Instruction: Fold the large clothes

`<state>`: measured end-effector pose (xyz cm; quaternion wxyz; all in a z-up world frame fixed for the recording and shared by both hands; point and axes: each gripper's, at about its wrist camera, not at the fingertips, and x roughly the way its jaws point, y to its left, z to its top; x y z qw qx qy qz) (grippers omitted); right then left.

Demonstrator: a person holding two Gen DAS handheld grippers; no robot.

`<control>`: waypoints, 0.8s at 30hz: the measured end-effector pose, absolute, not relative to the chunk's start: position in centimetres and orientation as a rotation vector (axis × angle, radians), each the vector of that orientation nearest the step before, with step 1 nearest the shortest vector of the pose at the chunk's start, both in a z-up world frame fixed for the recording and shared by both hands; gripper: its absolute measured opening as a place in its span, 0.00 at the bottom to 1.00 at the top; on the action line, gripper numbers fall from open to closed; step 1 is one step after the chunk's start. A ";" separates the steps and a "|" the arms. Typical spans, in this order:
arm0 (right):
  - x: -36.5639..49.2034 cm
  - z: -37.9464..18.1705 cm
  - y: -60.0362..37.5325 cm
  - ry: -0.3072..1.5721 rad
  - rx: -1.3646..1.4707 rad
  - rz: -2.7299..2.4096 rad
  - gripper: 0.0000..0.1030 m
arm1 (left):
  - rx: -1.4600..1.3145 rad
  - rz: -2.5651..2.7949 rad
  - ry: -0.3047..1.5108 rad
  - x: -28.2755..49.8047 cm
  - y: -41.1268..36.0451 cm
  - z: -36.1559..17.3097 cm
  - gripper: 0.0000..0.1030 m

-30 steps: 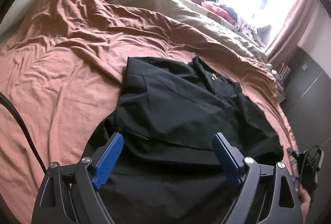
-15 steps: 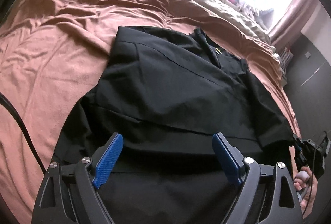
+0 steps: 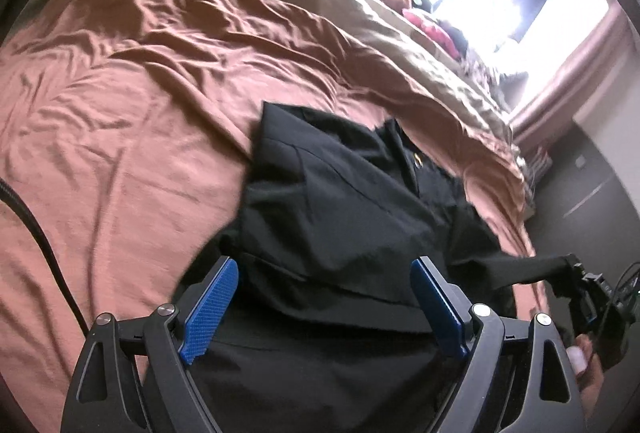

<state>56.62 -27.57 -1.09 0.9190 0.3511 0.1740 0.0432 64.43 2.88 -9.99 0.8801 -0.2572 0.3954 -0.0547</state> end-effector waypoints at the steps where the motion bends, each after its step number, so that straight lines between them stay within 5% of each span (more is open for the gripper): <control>1: 57.0 -0.8 -26.2 0.365 0.694 0.102 0.02 | -0.549 -0.106 0.820 64.4 3.4 -10.0 0.86; 9: 62.2 0.6 -15.5 0.462 0.424 0.218 0.02 | -0.669 -0.073 0.811 64.0 6.9 -10.1 0.86; 24: 68.0 -5.8 -3.6 0.797 0.078 0.338 0.02 | -0.840 0.031 0.813 63.1 12.9 -12.0 0.86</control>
